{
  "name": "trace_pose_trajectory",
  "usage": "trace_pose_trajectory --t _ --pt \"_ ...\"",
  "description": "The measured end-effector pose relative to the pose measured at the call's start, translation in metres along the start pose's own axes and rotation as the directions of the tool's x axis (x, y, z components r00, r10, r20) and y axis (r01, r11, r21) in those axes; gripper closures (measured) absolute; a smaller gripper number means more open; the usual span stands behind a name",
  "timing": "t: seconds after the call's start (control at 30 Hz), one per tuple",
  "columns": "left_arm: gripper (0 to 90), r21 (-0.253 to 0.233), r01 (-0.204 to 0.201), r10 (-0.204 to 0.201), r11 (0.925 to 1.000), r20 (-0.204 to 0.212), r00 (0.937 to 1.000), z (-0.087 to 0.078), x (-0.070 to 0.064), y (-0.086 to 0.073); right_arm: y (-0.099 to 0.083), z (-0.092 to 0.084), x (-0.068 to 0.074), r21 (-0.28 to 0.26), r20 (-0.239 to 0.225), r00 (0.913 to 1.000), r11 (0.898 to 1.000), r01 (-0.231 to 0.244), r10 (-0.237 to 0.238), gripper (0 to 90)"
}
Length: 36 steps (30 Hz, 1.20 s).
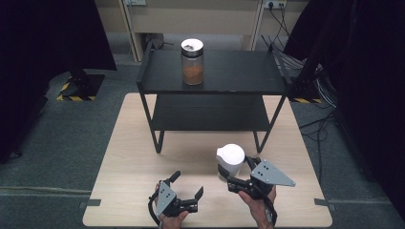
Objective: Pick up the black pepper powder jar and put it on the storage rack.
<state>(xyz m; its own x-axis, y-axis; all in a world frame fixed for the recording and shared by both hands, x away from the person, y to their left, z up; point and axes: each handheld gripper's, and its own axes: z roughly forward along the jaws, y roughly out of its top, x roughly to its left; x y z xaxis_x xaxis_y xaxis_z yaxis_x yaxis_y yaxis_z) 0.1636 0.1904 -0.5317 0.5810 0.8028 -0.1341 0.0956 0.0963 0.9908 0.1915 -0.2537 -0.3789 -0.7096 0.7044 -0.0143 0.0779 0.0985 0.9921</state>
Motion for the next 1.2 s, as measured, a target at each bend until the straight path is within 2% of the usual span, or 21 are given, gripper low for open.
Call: trace_pose_trajectory --t 0.2,0.47,0.97,1.2 --pt "0.1 0.001 -0.001 0.001 1.0 -0.001 1.0 0.0 0.0 0.0 0.019 0.006 -0.001 0.011 -0.019 0.9998 1.0 0.009 -0.008 30.7" --pt "0.1 0.003 -0.002 0.002 1.0 -0.003 1.0 0.0 -0.001 0.0 0.043 0.01 -0.007 0.006 -0.035 0.9994 1.0 -0.006 0.006 30.7" --pt "0.1 0.005 -0.005 0.005 1.0 -0.004 1.0 0.0 -0.001 0.001 0.094 0.022 -0.018 0.014 -0.058 0.9982 1.0 0.012 -0.011 30.7" --pt "0.1 0.004 -0.004 0.004 1.0 -0.004 1.0 0.0 -0.001 0.0 0.109 0.026 -0.028 0.005 -0.07 0.9975 1.0 -0.01 0.01 30.8"
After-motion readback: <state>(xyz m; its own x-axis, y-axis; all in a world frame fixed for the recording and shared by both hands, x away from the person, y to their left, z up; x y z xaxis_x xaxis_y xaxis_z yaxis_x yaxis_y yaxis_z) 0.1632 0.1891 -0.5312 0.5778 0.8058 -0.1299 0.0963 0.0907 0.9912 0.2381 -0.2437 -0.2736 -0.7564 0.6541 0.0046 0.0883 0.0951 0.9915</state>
